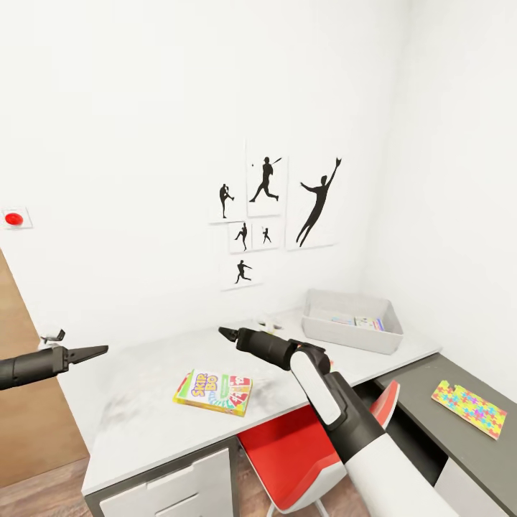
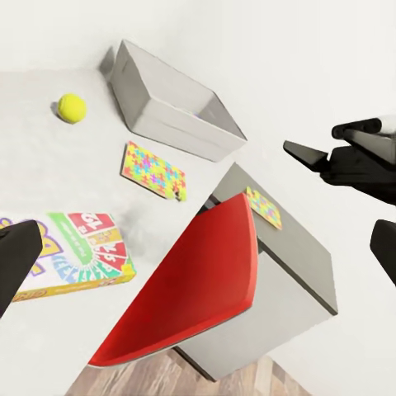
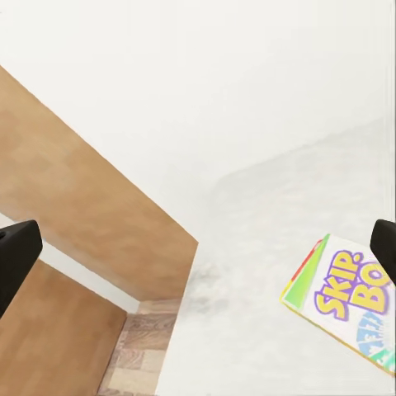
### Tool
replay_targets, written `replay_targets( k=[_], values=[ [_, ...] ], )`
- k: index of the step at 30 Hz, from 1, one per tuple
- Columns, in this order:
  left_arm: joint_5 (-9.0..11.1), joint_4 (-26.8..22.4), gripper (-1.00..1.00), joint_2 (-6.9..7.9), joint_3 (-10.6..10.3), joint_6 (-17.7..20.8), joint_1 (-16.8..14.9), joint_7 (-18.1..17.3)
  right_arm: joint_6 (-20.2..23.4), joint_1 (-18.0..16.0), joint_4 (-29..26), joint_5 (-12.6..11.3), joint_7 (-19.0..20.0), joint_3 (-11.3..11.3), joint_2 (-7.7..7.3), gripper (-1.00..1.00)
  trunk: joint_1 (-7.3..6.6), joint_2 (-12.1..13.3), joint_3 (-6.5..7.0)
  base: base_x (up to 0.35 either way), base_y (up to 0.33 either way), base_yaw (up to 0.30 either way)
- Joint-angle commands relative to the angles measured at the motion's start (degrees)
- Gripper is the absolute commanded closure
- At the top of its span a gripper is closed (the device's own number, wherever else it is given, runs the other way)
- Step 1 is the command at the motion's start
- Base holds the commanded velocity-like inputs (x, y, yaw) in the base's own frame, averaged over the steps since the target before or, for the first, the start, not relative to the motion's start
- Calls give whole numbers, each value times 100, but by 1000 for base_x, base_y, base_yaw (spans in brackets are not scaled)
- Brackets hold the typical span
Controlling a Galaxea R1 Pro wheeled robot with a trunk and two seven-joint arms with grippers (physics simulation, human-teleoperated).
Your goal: Put all the toys in the child's room - the three board games (two on the bed and one on the table), the two jigsaw puzzles on the table, and the tennis ball on the table - inside the toy box on the table in the child's room.
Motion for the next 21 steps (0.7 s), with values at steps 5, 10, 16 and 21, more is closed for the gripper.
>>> replay_targets(
  k=[5,10,16,21],
  values=[
    [0,4,-100,-3,6,61,4,-23,57,-1,-12,-6,-782,5,22,-100,2,-4,-3,0,0,0],
    [-2,8,-100,30,19,62,49,-23,199,-1,-96,-6,-1771,57,105,-100,2,-4,-3,0,0,0],
    [-2,9,-100,155,52,75,159,12,277,-1,-413,-12,-3392,522,199,-100,2,-4,-3,0,0,0],
    [5,9,-100,153,59,105,173,510,270,-1,-644,-23,-4630,759,199,-100,2,-4,-3,0,0,0]
  ],
)
